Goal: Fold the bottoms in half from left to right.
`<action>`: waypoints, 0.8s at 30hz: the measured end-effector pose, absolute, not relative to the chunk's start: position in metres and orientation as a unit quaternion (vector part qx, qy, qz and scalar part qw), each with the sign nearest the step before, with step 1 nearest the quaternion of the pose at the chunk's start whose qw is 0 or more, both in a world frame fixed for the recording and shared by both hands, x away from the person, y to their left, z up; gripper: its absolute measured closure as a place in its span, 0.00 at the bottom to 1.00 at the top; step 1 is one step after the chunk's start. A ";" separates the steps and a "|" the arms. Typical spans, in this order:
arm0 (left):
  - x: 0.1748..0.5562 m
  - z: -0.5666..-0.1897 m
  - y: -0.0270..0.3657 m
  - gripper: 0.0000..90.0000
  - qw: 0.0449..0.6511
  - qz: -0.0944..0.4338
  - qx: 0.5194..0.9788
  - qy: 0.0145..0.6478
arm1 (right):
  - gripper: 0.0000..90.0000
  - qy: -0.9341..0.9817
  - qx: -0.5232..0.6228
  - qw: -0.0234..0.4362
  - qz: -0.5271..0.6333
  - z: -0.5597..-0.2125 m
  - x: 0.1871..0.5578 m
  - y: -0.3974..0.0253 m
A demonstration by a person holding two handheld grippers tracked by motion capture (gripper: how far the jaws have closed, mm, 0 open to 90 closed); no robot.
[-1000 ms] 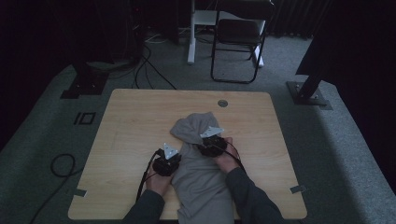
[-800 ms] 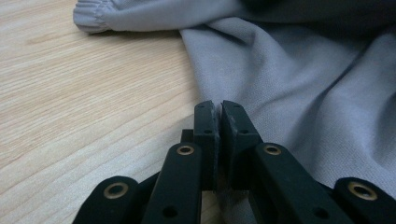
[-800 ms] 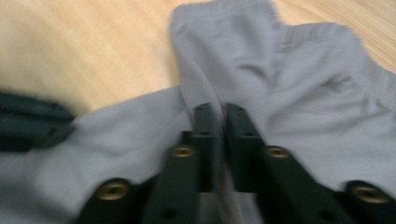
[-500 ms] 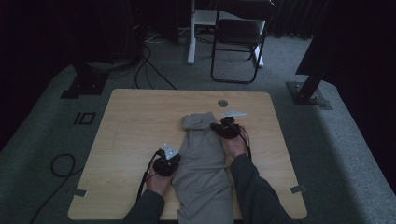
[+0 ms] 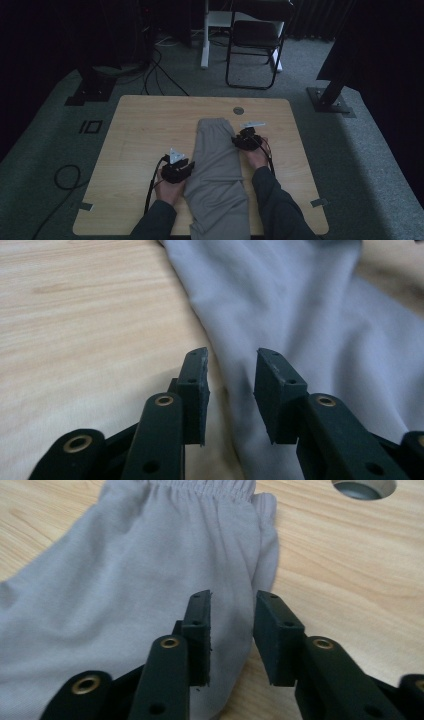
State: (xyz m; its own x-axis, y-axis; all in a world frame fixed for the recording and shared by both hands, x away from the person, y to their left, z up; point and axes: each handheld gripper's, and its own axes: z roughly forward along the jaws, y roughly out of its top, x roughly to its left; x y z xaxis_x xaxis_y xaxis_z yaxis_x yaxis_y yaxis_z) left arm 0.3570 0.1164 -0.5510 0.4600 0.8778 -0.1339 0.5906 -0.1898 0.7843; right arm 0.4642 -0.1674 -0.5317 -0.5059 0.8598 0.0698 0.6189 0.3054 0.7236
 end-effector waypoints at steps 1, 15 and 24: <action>0.357 -0.551 0.116 0.73 0.408 0.176 0.751 0.489 | 0.72 0.792 0.465 0.174 0.355 -0.532 0.465 -0.165; 0.418 -0.554 0.086 0.82 0.366 0.179 0.775 0.483 | 0.68 0.802 0.470 0.173 0.325 -0.546 0.463 -0.157; 0.387 -0.556 0.095 0.88 0.376 0.171 0.779 0.472 | 0.70 0.803 0.463 0.175 0.333 -0.547 0.439 -0.157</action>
